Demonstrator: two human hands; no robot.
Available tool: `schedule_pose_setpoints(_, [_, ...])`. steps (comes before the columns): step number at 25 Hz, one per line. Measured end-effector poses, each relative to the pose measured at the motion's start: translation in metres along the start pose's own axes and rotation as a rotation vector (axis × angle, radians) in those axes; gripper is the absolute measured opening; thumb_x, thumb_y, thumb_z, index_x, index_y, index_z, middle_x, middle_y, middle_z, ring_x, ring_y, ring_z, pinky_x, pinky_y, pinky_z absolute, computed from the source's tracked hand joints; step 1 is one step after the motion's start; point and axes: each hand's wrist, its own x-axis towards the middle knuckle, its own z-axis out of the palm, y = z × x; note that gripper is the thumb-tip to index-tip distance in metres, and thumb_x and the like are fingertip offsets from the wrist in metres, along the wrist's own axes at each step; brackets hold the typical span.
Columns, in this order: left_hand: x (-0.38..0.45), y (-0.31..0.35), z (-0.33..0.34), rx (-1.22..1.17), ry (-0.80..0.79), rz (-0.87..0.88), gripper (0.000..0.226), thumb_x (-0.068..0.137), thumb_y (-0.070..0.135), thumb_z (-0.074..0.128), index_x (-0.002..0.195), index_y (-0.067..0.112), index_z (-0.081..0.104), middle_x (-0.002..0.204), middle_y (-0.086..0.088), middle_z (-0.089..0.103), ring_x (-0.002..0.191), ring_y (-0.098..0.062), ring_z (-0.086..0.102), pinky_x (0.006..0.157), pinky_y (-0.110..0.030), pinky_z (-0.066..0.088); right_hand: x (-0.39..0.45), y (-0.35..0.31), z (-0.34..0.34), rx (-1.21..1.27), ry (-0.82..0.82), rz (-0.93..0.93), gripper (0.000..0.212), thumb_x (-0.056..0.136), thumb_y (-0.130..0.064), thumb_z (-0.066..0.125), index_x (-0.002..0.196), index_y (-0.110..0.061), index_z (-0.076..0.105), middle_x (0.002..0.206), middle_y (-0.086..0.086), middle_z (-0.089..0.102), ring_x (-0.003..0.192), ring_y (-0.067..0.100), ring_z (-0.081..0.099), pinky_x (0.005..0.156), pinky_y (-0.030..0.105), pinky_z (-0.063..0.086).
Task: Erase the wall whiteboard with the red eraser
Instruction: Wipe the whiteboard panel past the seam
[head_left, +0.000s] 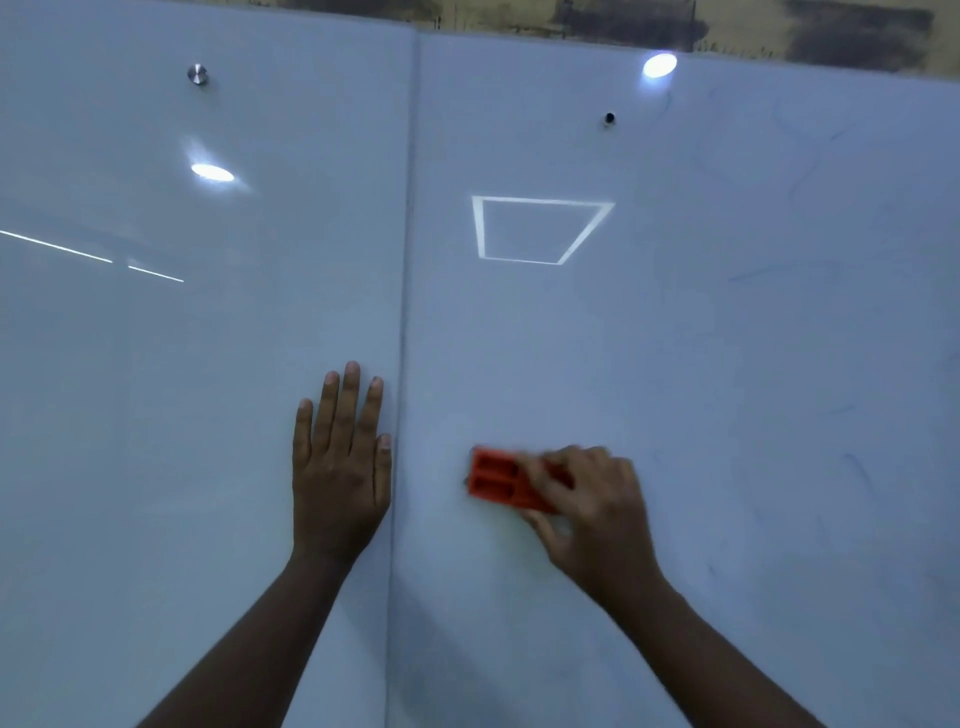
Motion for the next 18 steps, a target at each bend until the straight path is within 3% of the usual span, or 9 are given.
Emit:
schedule_pose_setpoints(5, [-0.014, 0.0, 0.0, 0.003, -0.006, 0.0, 0.057, 0.11, 0.022, 0.039, 0.164, 0.007, 0.033, 0.174, -0.015, 0.023, 0.162, -0.034, 0.022, 0.131, -0.057, 0.018, -0.041, 0.034, -0.012, -0.05, 0.177, 0.431, 0.061, 0.077, -0.027, 0.091, 0.133, -0.018, 0.07, 0.103, 0.003, 0.061, 0.087, 0.024, 0.054, 0.074, 0.041, 0.045])
schedule_pose_setpoints(11, [-0.03, 0.003, 0.003, 0.014, -0.013, -0.031, 0.058, 0.109, 0.025, 0.04, 0.164, 0.006, 0.033, 0.174, -0.016, 0.023, 0.162, -0.035, 0.021, 0.13, -0.058, 0.018, -0.035, 0.008, 0.004, 0.028, 0.234, 0.575, 0.06, 0.077, -0.025, 0.091, 0.133, -0.016, 0.07, 0.102, 0.005, 0.06, 0.089, 0.026, 0.055, 0.077, 0.045, 0.046])
schedule_pose_setpoints(13, [-0.034, 0.004, 0.004, 0.014, -0.02, -0.034, 0.059, 0.109, 0.025, 0.04, 0.165, 0.006, 0.032, 0.174, -0.017, 0.023, 0.162, -0.035, 0.02, 0.13, -0.059, 0.018, -0.036, -0.021, 0.019, 0.055, 0.203, 0.502, 0.052, 0.08, -0.031, 0.084, 0.129, -0.018, 0.072, 0.104, 0.004, 0.06, 0.089, 0.03, 0.055, 0.076, 0.043, 0.044])
schedule_pose_setpoints(16, [-0.041, 0.003, 0.003, 0.01, -0.035, -0.04, 0.059, 0.11, 0.026, 0.038, 0.166, 0.006, 0.03, 0.175, -0.017, 0.021, 0.163, -0.035, 0.018, 0.131, -0.058, 0.016, -0.06, -0.076, 0.044, 0.086, 0.045, 0.16, 0.046, 0.087, -0.038, 0.074, 0.131, -0.023, 0.071, 0.113, 0.0, 0.061, 0.091, 0.028, 0.056, 0.077, 0.04, 0.041])
schedule_pose_setpoints(18, [-0.049, 0.002, 0.002, 0.003, -0.052, -0.034, 0.06, 0.11, 0.027, 0.037, 0.166, 0.006, 0.028, 0.175, -0.017, 0.019, 0.163, -0.035, 0.016, 0.131, -0.058, 0.014, -0.076, -0.09, 0.048, 0.08, -0.021, 0.05, 0.047, 0.089, -0.039, 0.075, 0.134, -0.027, 0.068, 0.114, 0.0, 0.065, 0.092, 0.025, 0.06, 0.078, 0.039, 0.042])
